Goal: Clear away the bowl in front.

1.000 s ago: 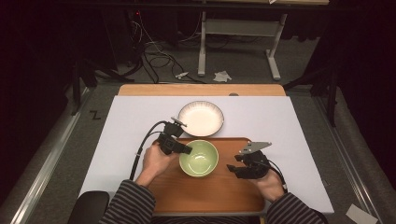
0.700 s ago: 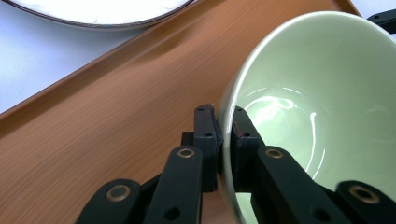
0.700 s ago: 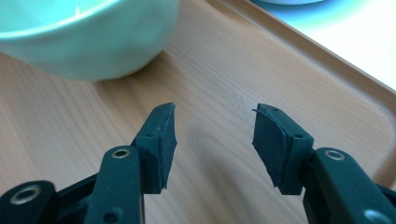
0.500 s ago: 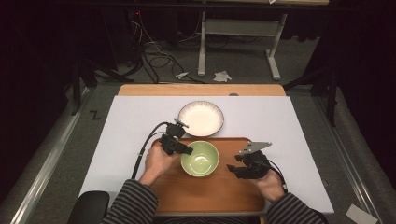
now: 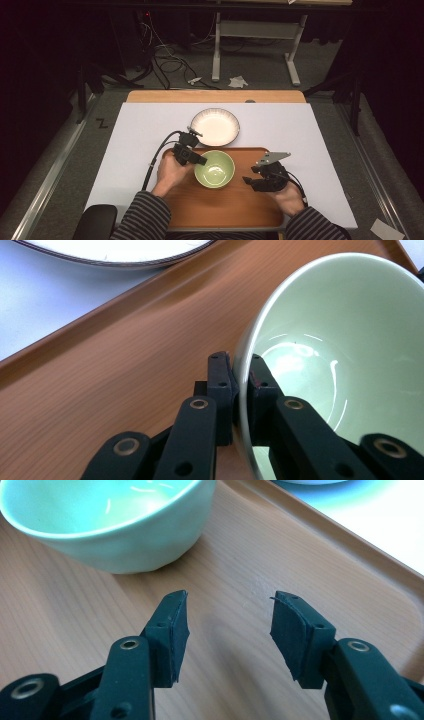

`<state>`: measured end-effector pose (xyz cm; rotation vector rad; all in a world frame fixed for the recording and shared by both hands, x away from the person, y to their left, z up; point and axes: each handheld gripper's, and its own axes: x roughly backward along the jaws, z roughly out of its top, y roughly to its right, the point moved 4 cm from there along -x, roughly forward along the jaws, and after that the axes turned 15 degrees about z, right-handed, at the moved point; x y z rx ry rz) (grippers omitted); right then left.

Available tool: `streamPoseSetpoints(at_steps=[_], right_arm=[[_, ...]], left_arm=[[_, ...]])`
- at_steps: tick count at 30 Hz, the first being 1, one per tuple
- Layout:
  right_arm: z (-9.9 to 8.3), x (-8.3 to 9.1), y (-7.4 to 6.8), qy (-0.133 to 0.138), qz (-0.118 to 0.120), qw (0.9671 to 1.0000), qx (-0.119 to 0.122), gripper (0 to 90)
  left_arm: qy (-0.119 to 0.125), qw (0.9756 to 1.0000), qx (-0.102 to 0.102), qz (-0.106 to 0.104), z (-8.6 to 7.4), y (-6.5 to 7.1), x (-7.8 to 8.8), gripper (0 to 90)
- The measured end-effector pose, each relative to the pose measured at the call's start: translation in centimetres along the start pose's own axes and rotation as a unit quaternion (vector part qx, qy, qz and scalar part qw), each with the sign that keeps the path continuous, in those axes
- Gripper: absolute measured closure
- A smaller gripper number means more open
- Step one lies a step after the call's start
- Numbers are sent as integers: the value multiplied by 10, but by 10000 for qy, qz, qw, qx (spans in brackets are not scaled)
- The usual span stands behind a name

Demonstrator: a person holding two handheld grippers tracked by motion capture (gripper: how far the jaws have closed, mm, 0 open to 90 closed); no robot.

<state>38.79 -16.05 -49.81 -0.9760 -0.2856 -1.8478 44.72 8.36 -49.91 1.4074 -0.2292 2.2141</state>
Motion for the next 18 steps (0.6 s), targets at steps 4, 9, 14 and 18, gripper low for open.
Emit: streamPoseSetpoints(at_steps=[4, 9, 14, 18], right_arm=[[0, 0, 0, 16, -6, 10000, -18, 506], [0, 0, 0, 3, -1, 10000, 2, 506], [0, 0, 0, -23, -3, 10000, 9, 506], [0, 0, 0, -18, -2, 10000, 13, 506]], left_arm=[[23, 10000, -13, 0, 0, 1, 0, 843], [35, 10000, 0, 33, 0, 1, 0, 843], [29, 10000, -13, 25, 0, 2, -2, 838], [32, 10000, 0, 20, 0, 2, -2, 837]])
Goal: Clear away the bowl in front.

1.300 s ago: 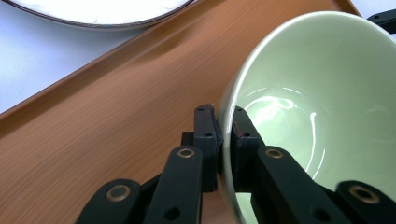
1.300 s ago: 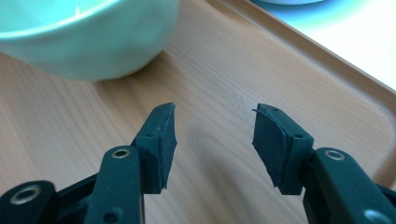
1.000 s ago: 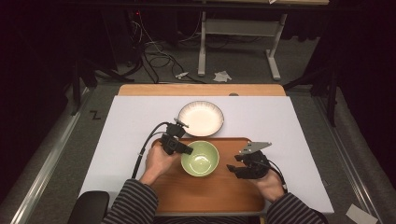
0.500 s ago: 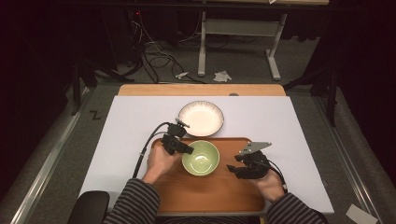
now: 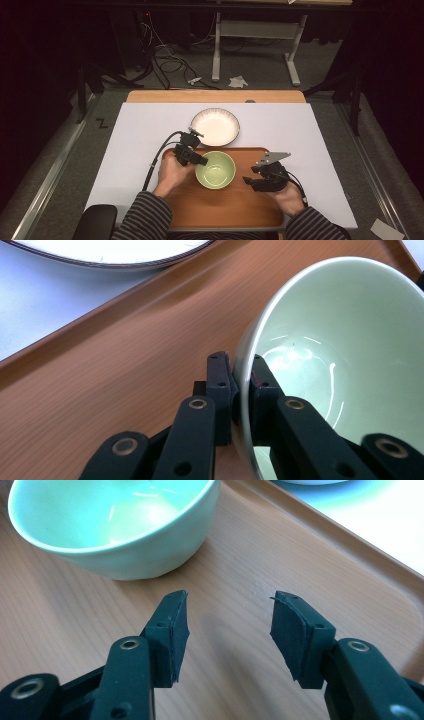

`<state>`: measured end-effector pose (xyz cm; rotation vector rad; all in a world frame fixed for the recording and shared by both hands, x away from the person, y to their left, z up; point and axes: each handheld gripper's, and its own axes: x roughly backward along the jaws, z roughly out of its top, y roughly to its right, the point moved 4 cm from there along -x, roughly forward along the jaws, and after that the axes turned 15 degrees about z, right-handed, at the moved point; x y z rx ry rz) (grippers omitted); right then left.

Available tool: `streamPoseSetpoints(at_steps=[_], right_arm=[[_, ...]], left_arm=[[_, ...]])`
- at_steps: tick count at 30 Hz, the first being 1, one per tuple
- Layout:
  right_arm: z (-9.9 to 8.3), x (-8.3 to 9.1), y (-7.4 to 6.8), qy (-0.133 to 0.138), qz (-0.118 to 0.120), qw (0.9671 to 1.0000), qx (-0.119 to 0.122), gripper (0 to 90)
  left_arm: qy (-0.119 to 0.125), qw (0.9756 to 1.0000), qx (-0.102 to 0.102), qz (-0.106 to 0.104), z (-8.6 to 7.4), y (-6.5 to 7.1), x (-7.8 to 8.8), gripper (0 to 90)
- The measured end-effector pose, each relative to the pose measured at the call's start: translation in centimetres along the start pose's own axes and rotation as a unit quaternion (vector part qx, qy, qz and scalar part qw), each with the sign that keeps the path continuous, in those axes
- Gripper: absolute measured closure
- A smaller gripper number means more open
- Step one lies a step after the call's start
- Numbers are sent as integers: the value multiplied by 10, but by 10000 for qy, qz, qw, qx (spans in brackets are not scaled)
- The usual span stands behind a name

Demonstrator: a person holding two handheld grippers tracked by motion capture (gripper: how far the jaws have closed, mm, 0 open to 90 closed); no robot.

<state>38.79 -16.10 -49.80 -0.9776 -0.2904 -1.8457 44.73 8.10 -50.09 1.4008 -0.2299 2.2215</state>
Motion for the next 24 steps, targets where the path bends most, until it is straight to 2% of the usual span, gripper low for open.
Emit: streamPoseSetpoints(at_steps=[4, 9, 21, 24], right_arm=[[0, -1, 0, 46, 10, 10000, -58, 506], [0, 0, 0, 33, -18, 10000, 15, 506], [0, -1, 0, 13, -11, 10000, 20, 506], [0, -1, -1, 29, -13, 10000, -11, 506]], left_arm=[[-1, 10000, 4, 7, 0, 0, 0, 838], [-3, 10000, 6, 28, 0, 0, -1, 838], [164, 9998, 100, -53, -2, -2, -3, 817], [136, 9998, 109, -125, -3, 0, -4, 767]])
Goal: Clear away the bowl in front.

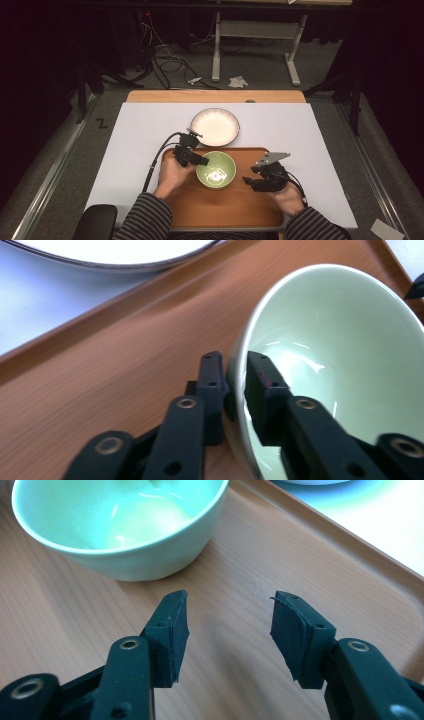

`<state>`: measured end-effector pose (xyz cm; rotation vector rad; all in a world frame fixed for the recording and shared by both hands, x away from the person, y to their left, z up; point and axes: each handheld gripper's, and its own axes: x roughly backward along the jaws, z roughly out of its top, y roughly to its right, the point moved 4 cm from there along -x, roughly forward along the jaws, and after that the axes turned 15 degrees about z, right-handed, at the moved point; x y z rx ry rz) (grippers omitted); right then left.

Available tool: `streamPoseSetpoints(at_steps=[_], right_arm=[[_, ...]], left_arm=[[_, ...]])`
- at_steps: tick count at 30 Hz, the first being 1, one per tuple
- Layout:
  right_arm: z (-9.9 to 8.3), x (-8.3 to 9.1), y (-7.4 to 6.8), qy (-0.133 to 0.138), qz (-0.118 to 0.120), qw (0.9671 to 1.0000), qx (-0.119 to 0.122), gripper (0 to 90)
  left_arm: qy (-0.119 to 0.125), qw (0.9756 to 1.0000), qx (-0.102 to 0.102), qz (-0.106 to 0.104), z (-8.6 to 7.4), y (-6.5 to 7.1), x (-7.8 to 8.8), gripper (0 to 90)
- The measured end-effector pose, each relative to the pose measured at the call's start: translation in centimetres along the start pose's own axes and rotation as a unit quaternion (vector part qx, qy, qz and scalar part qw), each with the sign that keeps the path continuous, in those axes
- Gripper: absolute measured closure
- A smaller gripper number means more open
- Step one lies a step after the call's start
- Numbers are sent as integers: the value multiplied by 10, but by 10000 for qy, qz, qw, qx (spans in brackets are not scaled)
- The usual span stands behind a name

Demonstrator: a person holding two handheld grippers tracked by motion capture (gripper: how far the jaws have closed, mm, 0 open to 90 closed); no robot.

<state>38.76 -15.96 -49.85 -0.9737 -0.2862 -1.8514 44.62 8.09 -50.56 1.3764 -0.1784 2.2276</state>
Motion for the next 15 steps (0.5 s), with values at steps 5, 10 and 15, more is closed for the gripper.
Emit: streamPoseSetpoints(at_steps=[5, 10, 15], right_arm=[[0, 0, 0, 3, 6, 10000, 10, 506], [0, 0, 0, 0, 6, 10000, 2, 506], [0, -1, 0, -4, 7, 10000, 8, 506]], left_arm=[[22, 10000, -8, -1, -1, 2, -2, 704], [131, 9998, 45, 123, 0, 2, 1, 605], [239, 9996, 58, 165, 0, 1, 8, 572]])
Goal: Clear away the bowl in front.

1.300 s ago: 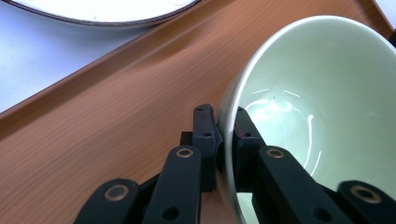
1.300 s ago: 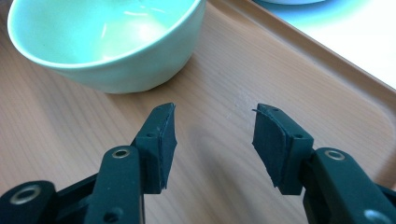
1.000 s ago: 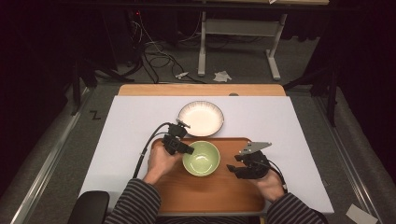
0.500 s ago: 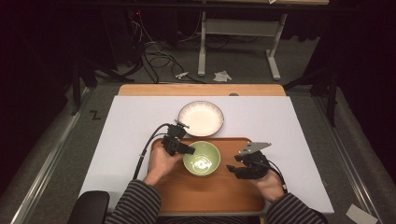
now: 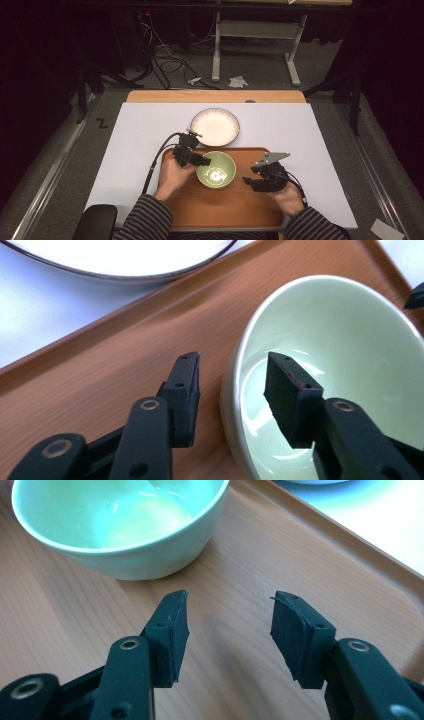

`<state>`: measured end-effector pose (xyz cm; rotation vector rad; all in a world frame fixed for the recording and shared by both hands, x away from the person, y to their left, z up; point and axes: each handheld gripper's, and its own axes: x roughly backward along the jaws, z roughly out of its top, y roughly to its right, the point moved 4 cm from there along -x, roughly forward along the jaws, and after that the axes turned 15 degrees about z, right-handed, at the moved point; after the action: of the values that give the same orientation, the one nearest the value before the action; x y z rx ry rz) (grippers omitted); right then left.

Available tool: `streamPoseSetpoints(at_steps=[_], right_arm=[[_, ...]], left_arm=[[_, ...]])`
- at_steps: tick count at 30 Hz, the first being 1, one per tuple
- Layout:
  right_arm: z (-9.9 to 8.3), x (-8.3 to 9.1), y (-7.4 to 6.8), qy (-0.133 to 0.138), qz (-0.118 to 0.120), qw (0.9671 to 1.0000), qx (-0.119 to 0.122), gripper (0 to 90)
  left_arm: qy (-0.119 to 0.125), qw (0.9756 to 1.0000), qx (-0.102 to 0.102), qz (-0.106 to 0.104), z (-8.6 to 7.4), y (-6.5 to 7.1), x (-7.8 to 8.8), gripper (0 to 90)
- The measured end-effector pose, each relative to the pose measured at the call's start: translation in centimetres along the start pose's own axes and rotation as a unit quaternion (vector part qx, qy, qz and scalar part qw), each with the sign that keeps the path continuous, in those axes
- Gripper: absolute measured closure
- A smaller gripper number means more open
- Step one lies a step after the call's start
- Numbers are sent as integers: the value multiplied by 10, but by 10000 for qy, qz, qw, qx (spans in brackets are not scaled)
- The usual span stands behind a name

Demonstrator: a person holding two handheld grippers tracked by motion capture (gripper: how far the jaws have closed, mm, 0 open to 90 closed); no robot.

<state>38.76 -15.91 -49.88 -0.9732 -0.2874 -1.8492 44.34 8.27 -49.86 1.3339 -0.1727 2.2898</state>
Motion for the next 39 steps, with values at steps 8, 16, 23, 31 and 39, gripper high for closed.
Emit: streamPoseSetpoints(at_steps=[8, 16, 23, 31, 39], right_arm=[[0, 0, 1, -30, 7, 10000, 38, 506], [0, 0, 0, -5, -7, 10000, 0, 505], [0, 0, 0, 0, -7, 10000, -4, 505], [0, 0, 0, -16, -8, 10000, -12, 505], [0, 0, 1, -78, -5, 10000, -25, 505]], left_arm=[[208, 9997, 58, -114, 1, -2, 18, 541], [399, 9990, 78, -178, 0, -6, 33, 530], [550, 9984, 92, -118, -3, -11, 48, 522], [625, 9979, 146, 78, -7, -22, 58, 518], [673, 9973, 243, 169, -14, -31, 69, 518]])
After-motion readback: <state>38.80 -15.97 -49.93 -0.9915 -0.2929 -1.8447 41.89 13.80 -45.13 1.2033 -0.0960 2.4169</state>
